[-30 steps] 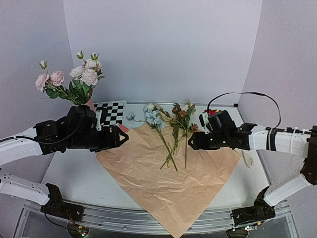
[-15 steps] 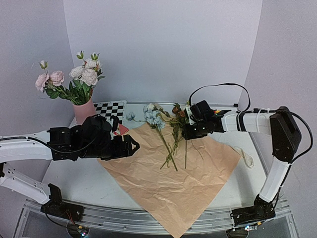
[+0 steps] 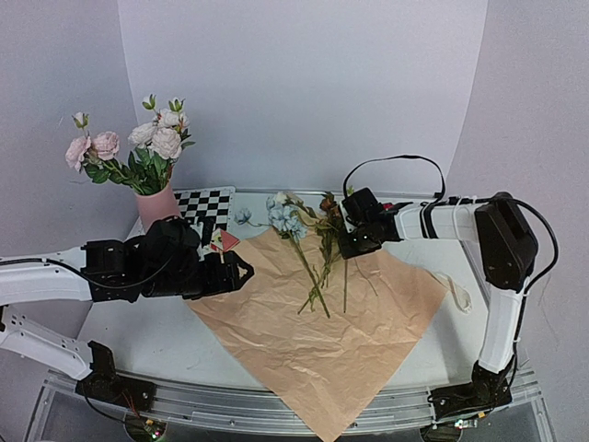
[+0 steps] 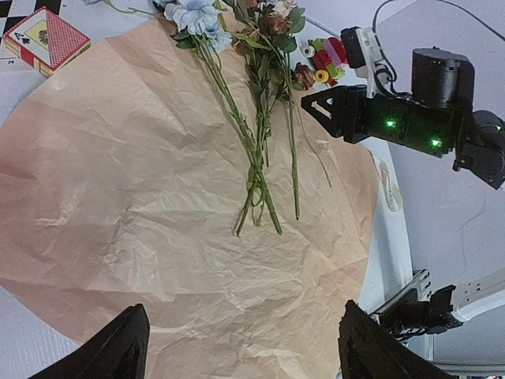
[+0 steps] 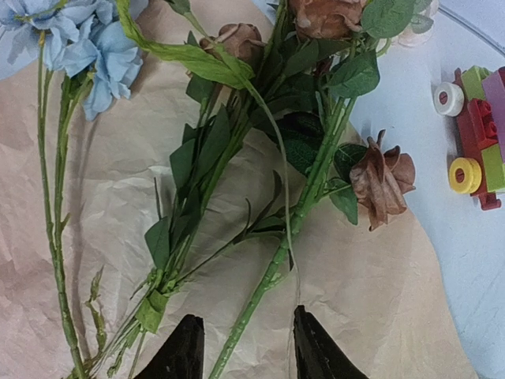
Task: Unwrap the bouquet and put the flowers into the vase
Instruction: Pick up the fake flower from the wrapping paper.
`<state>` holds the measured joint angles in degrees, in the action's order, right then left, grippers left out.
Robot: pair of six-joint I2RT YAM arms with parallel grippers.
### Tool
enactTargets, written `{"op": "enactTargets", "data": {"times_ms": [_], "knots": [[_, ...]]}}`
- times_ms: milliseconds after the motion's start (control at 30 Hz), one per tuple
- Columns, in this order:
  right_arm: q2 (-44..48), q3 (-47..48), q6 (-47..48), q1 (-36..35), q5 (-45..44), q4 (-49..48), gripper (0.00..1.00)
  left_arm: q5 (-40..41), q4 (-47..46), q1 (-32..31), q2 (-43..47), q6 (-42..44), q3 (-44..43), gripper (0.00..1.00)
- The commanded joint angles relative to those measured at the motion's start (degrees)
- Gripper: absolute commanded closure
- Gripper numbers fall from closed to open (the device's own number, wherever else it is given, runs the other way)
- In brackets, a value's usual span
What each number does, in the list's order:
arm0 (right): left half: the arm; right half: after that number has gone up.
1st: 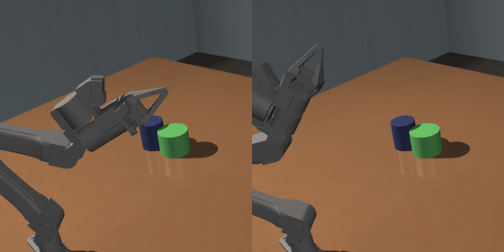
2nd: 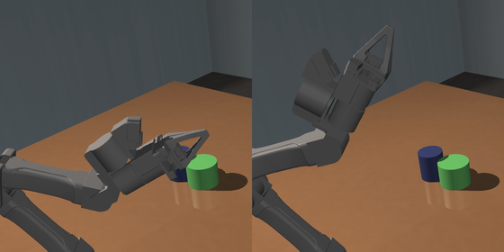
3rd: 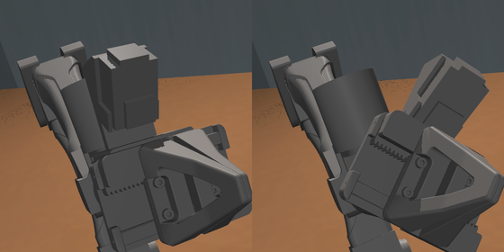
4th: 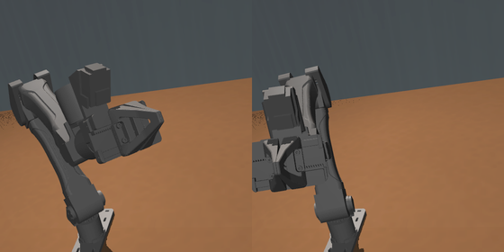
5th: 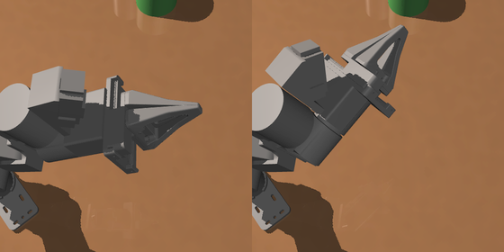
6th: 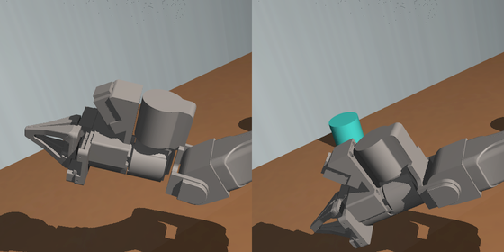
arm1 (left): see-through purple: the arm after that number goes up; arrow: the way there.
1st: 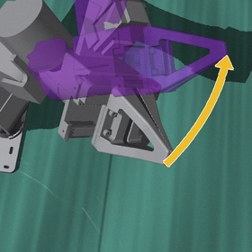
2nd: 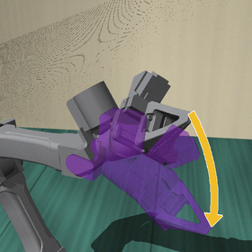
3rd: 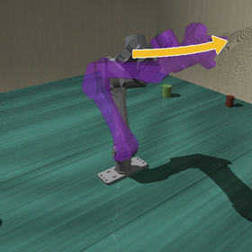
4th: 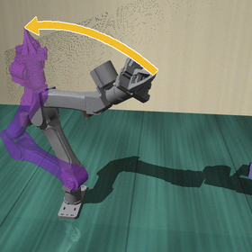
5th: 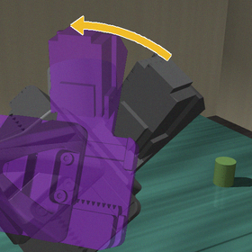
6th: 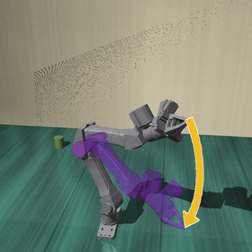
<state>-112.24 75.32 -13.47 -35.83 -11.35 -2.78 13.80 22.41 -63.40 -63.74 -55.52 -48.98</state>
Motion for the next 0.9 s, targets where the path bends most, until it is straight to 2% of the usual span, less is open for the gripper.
{"op": "enactTargets", "data": {"times_ms": [0,167,400,500,833,867], "knots": [[-1.61,2.20,0.05,1.40,-1.20,2.69,0.60,1.71,-1.83,-0.23,2.19,-0.50,0.87,0.16],[-2.89,2.24,-0.53,2.46,-0.32,2.69,0.69,2.02,-1.77,-0.24,2.70,-0.75,1.49,0.16],[-4.99,2.98,-1.11,3.71,1.33,4.78,0.71,2.20,-1.76,-0.24,3.03,-0.73,2.04,0.16],[-5.86,3.28,-1.20,3.97,1.50,5.01,0.75,2.30,-1.79,-0.24,3.08,-0.65,1.97,0.16],[-9.23,4.83,-1.12,4.10,1.94,5.22,0.77,2.54,-1.76,-0.26,3.10,-0.47,2.00,0.16],[-9.47,5.08,-1.06,4.10,1.89,5.27,0.80,2.55,-1.76,-0.25,3.08,-0.45,2.04,0.16]]}}
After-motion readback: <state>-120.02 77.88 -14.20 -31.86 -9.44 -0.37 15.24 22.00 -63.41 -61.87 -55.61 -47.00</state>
